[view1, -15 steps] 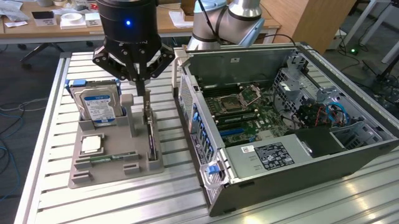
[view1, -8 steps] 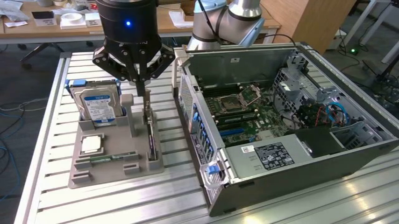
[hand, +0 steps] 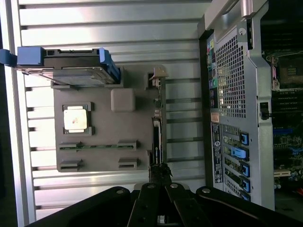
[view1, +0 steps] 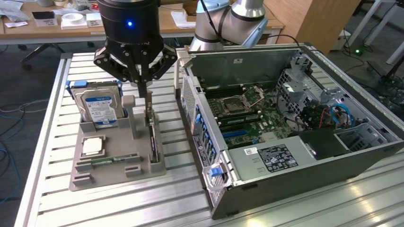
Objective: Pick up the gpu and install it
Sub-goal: 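Pick up the gpu and move the gpu toward the slot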
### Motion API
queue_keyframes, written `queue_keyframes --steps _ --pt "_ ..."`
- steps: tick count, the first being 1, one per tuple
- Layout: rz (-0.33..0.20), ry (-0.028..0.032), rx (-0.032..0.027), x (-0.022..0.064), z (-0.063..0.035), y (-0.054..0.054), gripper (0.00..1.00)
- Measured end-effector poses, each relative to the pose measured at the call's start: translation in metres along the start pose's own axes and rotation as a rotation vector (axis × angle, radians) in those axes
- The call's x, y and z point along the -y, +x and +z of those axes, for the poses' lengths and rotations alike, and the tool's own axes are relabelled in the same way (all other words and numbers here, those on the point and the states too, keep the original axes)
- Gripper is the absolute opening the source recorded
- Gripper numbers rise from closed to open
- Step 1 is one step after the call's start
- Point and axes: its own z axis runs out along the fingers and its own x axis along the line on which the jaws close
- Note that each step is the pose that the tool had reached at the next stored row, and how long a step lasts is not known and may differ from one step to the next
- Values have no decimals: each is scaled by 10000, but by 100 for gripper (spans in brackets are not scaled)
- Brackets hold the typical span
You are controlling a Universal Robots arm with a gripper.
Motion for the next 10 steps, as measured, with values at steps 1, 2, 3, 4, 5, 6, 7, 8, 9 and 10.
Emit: queue_keyframes --steps 1,2,3,4,5,6,7,8,9,10 --pt "0 0 0 0 0 0 11" --pt "0 0 0 0 0 0 11" --pt "0 0 0 0 0 0 17" --pt "0 0 0 0 0 0 23" --pt "1 -1 0 0 0 0 23" --pt "0 -1 0 0 0 0 23" --pt "0 0 0 0 0 0 29" --pt "0 0 0 0 0 0 35" --pt "0 -1 0 0 0 0 35" --pt "0 0 0 0 0 0 41"
